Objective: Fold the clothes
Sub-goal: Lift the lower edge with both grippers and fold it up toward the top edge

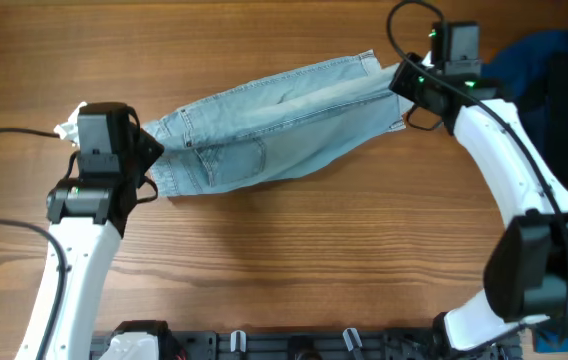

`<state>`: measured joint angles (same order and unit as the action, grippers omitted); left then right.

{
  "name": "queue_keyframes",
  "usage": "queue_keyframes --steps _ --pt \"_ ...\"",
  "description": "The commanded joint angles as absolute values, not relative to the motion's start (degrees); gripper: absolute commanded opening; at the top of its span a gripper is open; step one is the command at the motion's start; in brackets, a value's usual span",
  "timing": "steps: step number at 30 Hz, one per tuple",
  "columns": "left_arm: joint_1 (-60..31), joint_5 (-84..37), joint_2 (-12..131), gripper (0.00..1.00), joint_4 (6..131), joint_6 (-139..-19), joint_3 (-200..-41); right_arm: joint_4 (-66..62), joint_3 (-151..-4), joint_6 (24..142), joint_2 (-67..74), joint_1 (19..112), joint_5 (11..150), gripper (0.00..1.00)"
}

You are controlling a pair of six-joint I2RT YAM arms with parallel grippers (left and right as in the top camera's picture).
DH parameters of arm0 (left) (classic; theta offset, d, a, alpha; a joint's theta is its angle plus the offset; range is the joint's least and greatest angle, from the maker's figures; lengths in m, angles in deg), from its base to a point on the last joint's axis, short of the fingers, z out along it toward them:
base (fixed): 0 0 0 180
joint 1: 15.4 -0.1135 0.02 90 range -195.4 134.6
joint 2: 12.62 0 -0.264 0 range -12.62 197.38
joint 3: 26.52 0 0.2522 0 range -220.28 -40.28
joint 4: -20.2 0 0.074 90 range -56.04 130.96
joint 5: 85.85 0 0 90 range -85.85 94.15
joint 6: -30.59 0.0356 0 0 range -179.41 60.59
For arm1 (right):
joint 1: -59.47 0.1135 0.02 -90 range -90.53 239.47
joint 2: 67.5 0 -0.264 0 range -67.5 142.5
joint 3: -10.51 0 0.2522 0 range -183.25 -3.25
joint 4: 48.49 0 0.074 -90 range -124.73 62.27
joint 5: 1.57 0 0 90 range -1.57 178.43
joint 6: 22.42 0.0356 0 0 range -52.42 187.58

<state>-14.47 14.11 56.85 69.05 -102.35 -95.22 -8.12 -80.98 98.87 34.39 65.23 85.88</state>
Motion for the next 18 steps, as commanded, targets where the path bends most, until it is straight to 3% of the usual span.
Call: queue_keyframes --steps 1,18 --pt "-15.21 20.89 59.28 0.04 66.53 -102.22 -96.59 -9.72 -81.99 100.79 37.27 65.95 86.43 0.04" --pt "-15.32 29.48 74.21 0.04 55.74 -103.59 -96.59 -26.15 -81.95 100.75 47.30 68.24 85.70 0.04"
